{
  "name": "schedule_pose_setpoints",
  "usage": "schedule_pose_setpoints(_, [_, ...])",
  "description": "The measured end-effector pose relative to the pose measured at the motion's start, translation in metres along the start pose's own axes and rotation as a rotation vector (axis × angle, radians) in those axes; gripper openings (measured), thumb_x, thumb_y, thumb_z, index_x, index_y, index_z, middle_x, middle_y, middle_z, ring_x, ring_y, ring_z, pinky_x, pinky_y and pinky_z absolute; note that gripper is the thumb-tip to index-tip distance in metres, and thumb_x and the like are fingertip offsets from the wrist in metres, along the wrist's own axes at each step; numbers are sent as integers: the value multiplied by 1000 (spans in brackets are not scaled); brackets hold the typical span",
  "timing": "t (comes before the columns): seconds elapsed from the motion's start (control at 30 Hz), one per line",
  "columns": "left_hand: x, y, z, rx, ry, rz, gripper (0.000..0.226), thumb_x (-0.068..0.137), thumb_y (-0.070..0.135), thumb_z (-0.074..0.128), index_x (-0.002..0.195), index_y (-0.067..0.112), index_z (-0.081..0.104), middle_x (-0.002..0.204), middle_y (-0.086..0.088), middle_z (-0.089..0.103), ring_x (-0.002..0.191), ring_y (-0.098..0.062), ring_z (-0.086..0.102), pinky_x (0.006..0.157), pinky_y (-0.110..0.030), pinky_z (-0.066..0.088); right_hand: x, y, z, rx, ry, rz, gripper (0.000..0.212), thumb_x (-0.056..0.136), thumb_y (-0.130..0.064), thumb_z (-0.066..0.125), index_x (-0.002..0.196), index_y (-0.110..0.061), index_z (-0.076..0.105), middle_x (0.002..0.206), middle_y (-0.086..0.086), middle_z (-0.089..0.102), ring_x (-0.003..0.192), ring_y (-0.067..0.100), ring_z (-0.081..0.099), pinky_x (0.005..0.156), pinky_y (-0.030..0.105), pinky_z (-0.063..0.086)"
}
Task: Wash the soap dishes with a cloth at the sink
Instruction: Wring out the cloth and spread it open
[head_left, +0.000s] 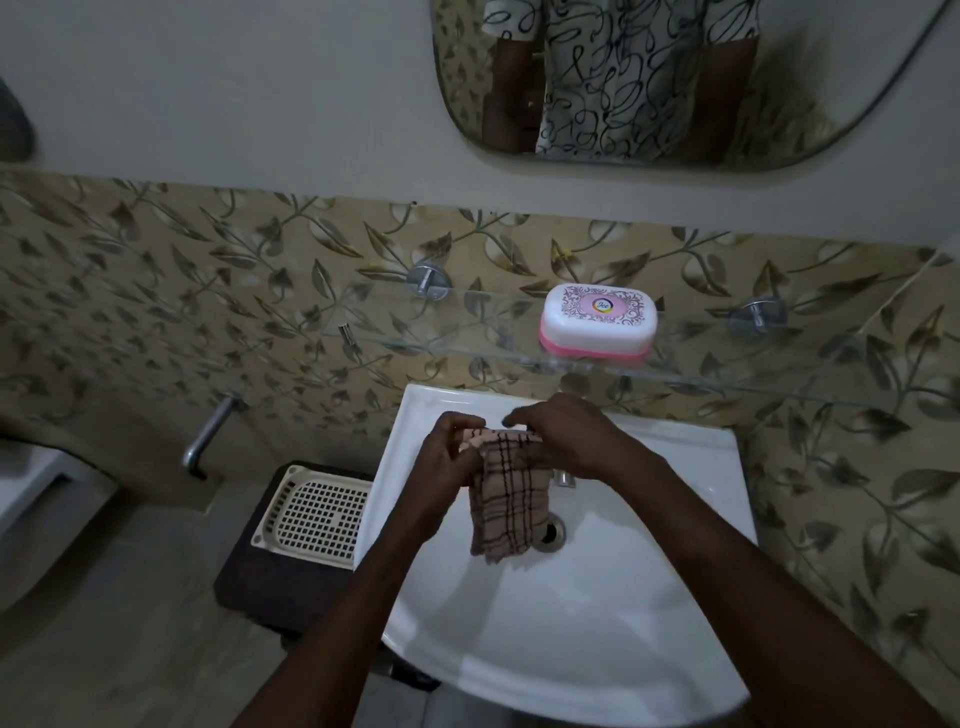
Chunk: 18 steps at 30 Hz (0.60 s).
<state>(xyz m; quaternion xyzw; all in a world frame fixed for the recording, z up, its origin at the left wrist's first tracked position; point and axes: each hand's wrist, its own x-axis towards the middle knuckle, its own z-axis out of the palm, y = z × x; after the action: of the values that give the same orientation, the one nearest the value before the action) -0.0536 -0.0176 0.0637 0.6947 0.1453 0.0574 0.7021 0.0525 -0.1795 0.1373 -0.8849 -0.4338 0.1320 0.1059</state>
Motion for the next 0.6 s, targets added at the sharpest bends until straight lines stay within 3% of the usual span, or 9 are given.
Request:
schedule_pose_setpoints(0.07, [-5,-12,-9,-180,-104,-65,46,81,30,68,125,24,55,115,7,68,103,-15,66,76,-27,54,-1,-3,-4,21,32,-27,21,78,-35,69,96,-24,72,88,5,73,87,25,65,67,32,45])
schedule_pose_setpoints(0.13, [-12,-28,-10,-20,-227,-69,56,77,29,77,130,24,57,120,10,71,110,-9,67,84,-29,56,-3,-6,-3,77,73,-63,15,77,-34,69,82,-20,70,73,4,68,72,23,60,62,32,44])
schedule_pose_setpoints(0.2, [-19,-44,-3,217,-296,-104,45,71,29,83,114,28,71,110,11,76,96,-2,68,84,-31,54,-7,-8,-4,157,98,-79,15,78,-29,66,73,-15,64,65,4,62,63,21,55,59,36,45])
schedule_pose_setpoints(0.27, [-25,-60,0,237,-262,-150,31,72,28,82,102,27,78,102,10,78,88,-2,68,81,-33,50,-10,-6,-6,265,109,-43,15,78,-24,65,71,-12,62,65,6,64,65,22,57,61,38,47])
schedule_pose_setpoints(0.33, [-31,-70,0,112,-200,-202,27,77,22,75,104,18,78,103,-2,78,96,-20,71,84,-50,54,-14,3,-5,358,144,27,9,77,-21,68,75,-13,66,72,7,67,72,22,60,63,36,48])
schedule_pose_setpoints(0.4, [-35,-81,-3,-85,-130,-232,40,78,23,69,115,6,72,114,-18,73,108,-39,66,93,-58,50,-20,16,1,525,207,147,9,77,-15,70,85,-13,71,84,10,70,81,23,66,67,36,53])
schedule_pose_setpoints(0.53, [-42,-91,-7,-538,-85,-328,57,76,25,74,128,4,64,127,-22,65,115,-34,64,89,-43,56,-43,34,28,996,337,438,20,78,1,67,86,-16,74,85,10,75,80,27,73,61,47,62])
schedule_pose_setpoints(0.6, [-45,-91,-7,-611,-71,-367,62,73,24,79,129,3,63,129,-24,64,114,-34,64,91,-46,55,-50,39,42,1150,378,567,21,79,5,64,84,-13,72,84,14,75,74,28,73,55,44,61])
